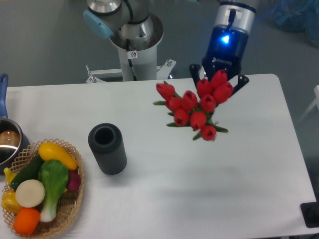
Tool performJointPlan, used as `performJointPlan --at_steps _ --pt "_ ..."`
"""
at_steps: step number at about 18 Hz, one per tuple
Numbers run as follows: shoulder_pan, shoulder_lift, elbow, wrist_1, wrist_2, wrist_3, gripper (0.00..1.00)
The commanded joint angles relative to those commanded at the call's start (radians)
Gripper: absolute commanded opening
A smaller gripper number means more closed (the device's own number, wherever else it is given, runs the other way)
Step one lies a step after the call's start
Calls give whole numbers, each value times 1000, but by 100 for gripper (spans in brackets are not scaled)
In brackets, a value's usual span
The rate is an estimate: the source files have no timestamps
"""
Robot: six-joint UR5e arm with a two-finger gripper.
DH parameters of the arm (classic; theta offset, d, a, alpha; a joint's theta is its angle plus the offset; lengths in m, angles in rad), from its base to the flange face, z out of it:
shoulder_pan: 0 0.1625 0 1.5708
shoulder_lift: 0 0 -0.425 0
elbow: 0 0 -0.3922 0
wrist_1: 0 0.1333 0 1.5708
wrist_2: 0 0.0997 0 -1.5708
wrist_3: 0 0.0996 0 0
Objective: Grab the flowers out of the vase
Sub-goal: 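Carry the tulip bunch away from the vase and hold it above the table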
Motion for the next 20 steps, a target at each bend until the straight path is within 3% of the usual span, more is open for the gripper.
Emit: performJointPlan --at_steps 5,8,12,16,20 --pt "-9 -18 15 -20 117 13 1" --pt "-46 -38 17 -37 250 35 1" --pt "-90 -74 44 -121 451 87 1" --pt "-107 -115 110 -242 542 134 1" --pt "-133 -155 167 -301 626 158 3"
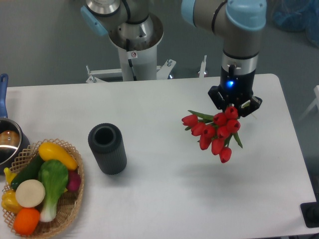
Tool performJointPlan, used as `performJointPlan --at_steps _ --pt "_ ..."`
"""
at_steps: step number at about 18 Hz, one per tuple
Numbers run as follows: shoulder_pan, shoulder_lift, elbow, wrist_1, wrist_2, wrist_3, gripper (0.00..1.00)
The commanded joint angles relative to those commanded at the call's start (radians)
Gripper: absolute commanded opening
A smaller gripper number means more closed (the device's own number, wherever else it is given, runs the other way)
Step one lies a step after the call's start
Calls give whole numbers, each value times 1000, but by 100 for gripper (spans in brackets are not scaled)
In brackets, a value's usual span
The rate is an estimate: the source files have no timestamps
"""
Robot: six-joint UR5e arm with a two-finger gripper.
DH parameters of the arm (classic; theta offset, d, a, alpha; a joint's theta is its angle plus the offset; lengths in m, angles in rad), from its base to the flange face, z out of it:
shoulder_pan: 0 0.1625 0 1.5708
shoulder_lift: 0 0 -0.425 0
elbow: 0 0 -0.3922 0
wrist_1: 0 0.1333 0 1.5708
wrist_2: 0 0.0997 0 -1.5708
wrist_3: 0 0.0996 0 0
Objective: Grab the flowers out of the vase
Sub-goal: 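Carry the tulip bunch away from the vase and hold it above the table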
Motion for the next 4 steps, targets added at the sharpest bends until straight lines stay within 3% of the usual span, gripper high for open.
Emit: performJointPlan --at_steps 4 --pt "-3 -3 0 0 2 0 3"
